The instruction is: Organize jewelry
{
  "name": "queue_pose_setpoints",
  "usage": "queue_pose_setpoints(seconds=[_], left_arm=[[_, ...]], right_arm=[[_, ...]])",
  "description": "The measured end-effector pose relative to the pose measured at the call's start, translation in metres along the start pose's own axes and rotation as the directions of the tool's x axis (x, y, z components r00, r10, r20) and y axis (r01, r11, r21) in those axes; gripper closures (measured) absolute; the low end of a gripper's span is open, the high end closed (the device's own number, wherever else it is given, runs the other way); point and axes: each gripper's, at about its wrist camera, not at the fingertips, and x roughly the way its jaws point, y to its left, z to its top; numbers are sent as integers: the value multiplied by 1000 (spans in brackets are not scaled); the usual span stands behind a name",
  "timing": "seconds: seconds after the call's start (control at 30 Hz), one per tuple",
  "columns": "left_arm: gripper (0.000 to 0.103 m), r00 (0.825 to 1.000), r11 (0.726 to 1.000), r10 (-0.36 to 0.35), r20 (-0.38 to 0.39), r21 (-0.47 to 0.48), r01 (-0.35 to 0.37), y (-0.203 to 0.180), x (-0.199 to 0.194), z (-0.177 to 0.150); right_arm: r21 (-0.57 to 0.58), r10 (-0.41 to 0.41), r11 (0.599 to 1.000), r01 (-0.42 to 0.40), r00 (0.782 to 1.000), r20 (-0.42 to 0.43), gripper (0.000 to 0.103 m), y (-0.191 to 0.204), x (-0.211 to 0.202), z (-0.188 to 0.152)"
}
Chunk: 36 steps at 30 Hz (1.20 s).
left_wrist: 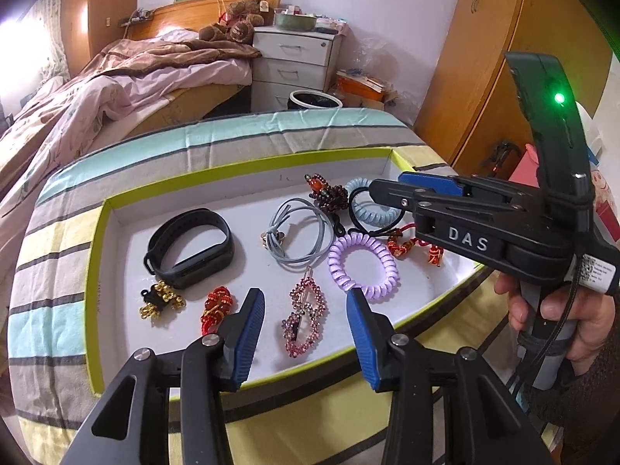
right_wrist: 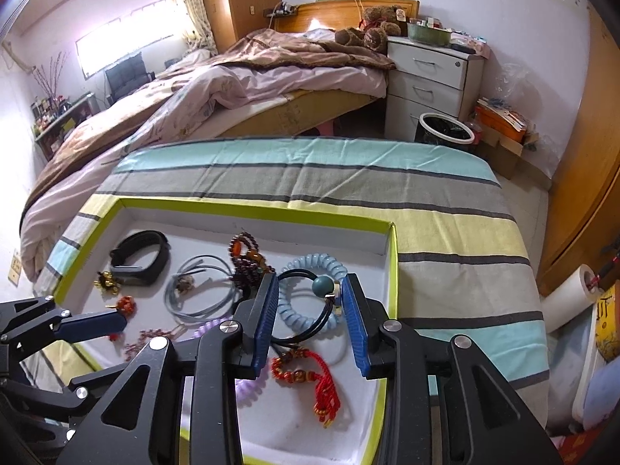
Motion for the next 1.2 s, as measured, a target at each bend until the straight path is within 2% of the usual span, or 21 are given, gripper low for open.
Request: queue_pose_setpoints(seconds=[0.23, 0.3, 0.37, 0.43, 0.53, 0.73, 0.93, 1.2], left_arm=[[58, 997, 997, 62, 38, -49, -60, 0, -20, -12], [54, 995, 994, 89, 47, -66, -86, 1, -25, -16], [48, 991, 990, 117, 57, -80, -112, 2, -31, -21], [48, 987, 986, 141, 74, -103, -133, 4, -39, -26], [48, 974, 974, 206, 99, -114, -194, 1, -50, -32], [48, 947, 952, 288, 144, -152, -267, -3, -72, -46], [48, 921, 932, 343, 183, -186, -310, -10, -88, -61], [48, 925, 931, 342, 168, -193, -309, -14, -91, -73]], right_arm=[[28, -8, 1000, 7, 999, 53, 65, 6, -26, -11], [26, -39, 999, 38, 997, 71, 58, 10, -36, -16], [23, -47, 999, 45, 994, 103, 57, 15, -48, -24], [29, -52, 998, 49, 992, 112, 57, 17, -56, -30], [36, -76, 997, 72, 989, 129, 57, 23, -68, -42], [54, -98, 994, 90, 981, 165, 57, 37, -93, -62], [58, -142, 989, 133, 970, 195, 57, 50, -111, -79], [78, -166, 985, 153, 963, 211, 57, 57, -119, -95]])
